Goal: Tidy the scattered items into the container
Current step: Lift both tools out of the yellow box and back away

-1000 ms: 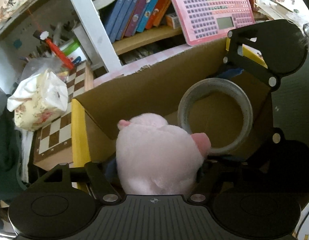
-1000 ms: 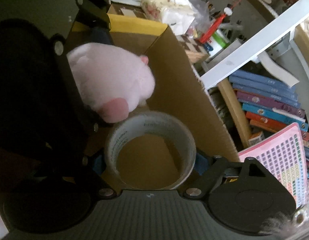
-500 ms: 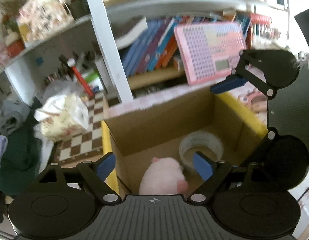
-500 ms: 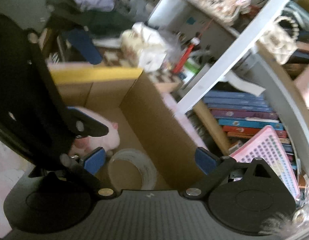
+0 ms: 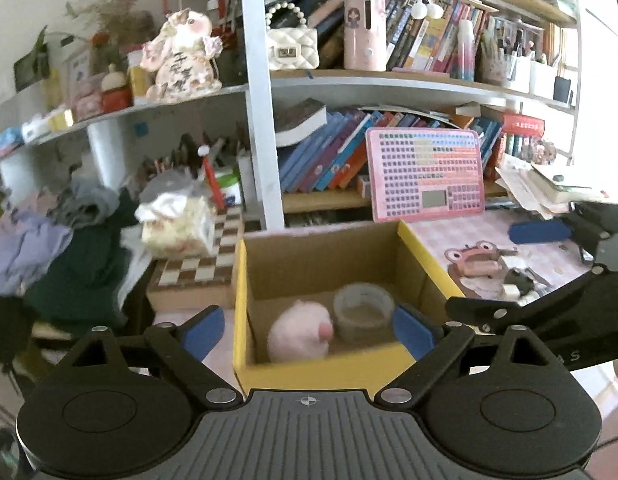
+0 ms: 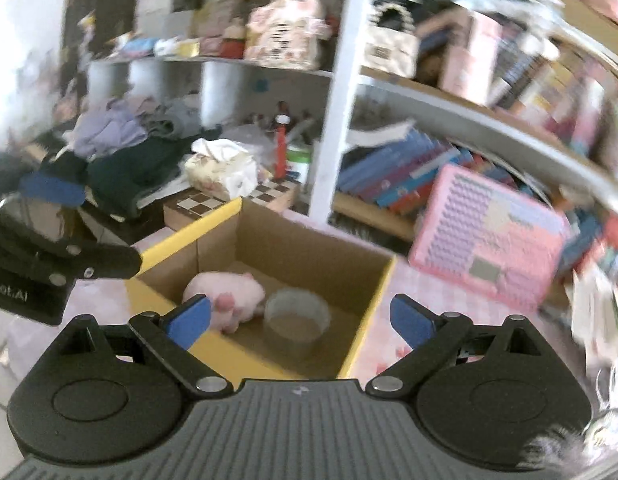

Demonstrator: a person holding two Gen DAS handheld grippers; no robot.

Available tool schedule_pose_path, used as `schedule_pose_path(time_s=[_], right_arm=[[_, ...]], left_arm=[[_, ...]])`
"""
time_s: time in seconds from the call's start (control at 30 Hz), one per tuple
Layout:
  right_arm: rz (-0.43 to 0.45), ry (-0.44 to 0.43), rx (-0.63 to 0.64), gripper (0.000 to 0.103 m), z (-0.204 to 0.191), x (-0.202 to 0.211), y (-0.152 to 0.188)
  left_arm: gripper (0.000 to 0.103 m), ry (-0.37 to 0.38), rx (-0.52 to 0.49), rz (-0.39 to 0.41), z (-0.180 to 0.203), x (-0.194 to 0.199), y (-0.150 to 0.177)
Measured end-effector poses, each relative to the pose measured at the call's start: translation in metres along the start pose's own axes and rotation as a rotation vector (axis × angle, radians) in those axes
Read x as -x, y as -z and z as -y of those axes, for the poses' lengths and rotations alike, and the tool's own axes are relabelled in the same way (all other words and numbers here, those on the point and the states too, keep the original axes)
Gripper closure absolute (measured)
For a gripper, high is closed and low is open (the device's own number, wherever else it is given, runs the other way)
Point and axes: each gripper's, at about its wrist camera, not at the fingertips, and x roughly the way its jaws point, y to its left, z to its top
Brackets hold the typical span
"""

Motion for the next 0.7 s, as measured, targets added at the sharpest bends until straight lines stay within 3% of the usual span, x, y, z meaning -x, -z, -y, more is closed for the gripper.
schedule_pose_path(time_s=[0.4, 0.7], right_arm=[[-0.004, 0.147, -0.192, 0.006, -0.017, 0.057, 0.058], [-0.037, 0.265, -0.271, 0.006, -0.025, 0.076, 0.098]], left_arm=[[0.008, -0.022, 0.017, -0.034, 0.029, 0.034, 0.050], [0.008, -0.041, 0.049, -0.050, 0.049, 0.039, 0.075]])
